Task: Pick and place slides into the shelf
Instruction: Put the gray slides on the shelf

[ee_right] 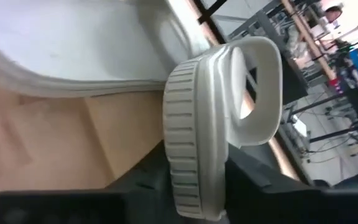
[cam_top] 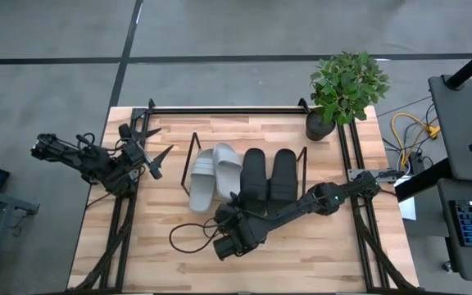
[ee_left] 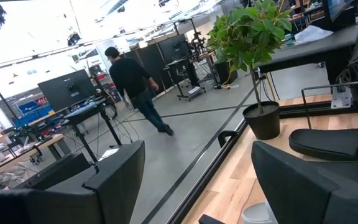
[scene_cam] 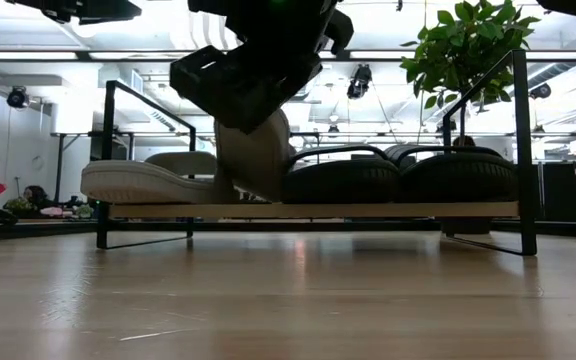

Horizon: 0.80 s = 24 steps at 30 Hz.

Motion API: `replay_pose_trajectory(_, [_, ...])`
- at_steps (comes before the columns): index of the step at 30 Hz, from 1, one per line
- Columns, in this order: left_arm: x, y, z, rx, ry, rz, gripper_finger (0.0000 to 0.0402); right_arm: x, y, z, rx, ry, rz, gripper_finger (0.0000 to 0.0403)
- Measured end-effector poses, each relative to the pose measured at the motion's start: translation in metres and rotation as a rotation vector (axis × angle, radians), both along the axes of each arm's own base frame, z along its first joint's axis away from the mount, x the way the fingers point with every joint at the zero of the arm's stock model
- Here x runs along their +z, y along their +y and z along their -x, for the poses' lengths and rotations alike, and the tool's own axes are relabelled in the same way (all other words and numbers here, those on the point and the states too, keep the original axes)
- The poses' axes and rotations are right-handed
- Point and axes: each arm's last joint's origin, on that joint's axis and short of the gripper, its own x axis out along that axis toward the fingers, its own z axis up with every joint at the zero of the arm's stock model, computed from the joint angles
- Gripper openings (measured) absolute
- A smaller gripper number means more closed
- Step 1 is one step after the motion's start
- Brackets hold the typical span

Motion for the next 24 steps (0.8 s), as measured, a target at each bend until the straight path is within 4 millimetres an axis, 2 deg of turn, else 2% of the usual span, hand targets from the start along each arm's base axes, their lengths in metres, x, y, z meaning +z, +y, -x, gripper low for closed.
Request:
replay_pose_trajectory(4, [0.001,0.001,0.002,0.0,-0.01,0.004,0.0279,-0.001,0.002,-0.002,0.002,-0.007,-0.052,0.0151])
replay_pose_trajectory(8, [0.002,0.002,0.004,0.0,-0.024,0.01,0.0279,-0.002,0.003,-0.003,0.002,-0.006,-0.082,0.0175])
replay_pose_trajectory(13, [0.003,0.003,0.007,0.0,-0.04,0.016,0.0279,0.0,0.005,-0.003,0.007,-0.022,-0.098,0.0183])
replay_pose_trajectory(24, [0.004,0.003,0.008,-0.001,-0.046,0.019,0.0279,0.013,0.011,-0.008,0.06,-0.059,-0.27,0.0187])
